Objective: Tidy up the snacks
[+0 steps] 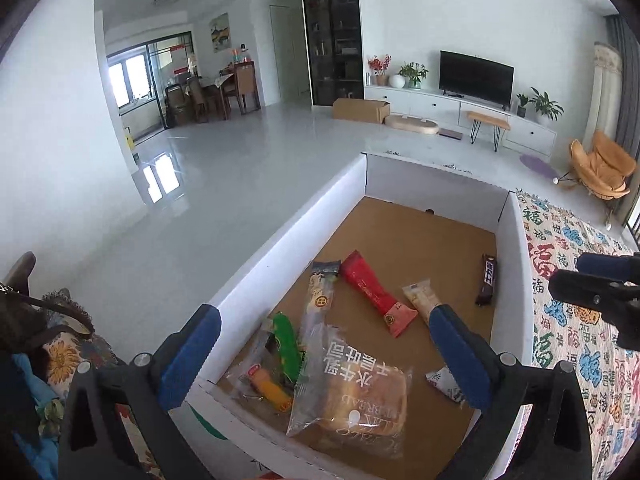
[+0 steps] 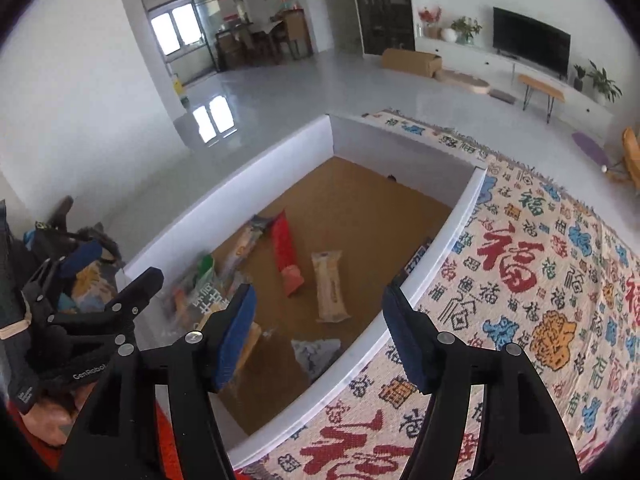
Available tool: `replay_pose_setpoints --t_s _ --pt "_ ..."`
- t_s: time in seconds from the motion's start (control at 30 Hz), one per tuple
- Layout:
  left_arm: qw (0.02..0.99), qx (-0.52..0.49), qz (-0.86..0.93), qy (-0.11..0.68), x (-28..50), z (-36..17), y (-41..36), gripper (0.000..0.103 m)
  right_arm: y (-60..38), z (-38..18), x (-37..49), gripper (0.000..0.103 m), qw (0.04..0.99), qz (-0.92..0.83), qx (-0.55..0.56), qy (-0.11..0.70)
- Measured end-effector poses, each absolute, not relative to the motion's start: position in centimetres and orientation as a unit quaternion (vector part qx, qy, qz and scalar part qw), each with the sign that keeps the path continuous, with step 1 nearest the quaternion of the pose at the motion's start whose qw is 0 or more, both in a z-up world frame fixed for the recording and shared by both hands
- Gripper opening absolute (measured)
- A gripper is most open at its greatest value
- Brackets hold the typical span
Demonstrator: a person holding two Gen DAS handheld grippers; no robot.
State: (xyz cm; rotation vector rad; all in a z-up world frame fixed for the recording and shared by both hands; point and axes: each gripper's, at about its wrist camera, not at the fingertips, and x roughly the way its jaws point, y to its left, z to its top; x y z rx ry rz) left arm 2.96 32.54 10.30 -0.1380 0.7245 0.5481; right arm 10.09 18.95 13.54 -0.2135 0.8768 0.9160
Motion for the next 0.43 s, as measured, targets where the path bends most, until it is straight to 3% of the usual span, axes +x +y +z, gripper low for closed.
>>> replay_pose_setpoints --t_s 0.43 --pt "0.901 -0.060 0.266 0.337 2.6 10.1 32.2 0.103 19.7 13.1 8.7 0.069 0.801 0.427 -0.128 0.400"
